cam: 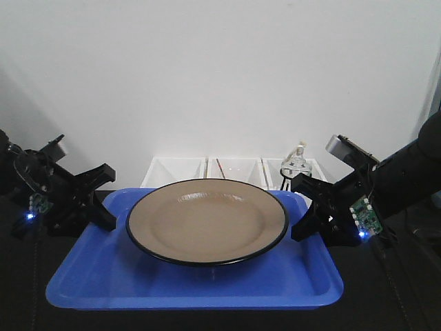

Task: Place disk in tray to left cabinet
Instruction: 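Hold the tray level with both grippers while the base turns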

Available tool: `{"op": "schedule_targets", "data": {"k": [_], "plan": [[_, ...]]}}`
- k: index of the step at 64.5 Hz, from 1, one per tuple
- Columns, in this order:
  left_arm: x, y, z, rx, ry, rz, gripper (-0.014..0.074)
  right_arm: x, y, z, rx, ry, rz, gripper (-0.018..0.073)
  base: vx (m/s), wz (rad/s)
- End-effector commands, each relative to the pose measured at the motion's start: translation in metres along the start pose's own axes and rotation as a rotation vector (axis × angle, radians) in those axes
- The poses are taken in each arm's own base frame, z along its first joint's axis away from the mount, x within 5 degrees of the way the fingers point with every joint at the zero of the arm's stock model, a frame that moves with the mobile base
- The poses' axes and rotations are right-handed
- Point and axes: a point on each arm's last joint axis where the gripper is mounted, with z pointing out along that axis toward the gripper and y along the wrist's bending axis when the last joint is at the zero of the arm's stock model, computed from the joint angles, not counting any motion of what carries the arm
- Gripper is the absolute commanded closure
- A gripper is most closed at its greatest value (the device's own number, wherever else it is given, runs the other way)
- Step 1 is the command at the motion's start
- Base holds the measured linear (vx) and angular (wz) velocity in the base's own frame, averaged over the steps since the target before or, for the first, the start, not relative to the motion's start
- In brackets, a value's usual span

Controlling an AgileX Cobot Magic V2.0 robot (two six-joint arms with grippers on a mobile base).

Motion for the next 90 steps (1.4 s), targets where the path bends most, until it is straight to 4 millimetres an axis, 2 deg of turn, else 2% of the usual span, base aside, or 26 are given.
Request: {"op": "schedule_targets", "data": {"k": [1,58,90], "plan": [[0.0119,-0.044,-0.0266,0.231,-0.009,-0.017,0.0596,0.0007,0.0368,-0.0281,-0.192,-0.095,-0.002,0.0564,0.0,0.0],[0.0119,-0.044,-0.0266,0.231,-0.01,-0.017,0.0596,0.0006,0.0368,-0.0281,-0.192,-0.096,-0.002,0.0564,-0.01,0.0],[0.0117,-0.044,-0.0266,0.231,-0.011,-0.017,0.0596,0.0006,0.0368,-0.0281,-0.192,-0.096,-0.002,0.0564,-0.14,0.11]]}}
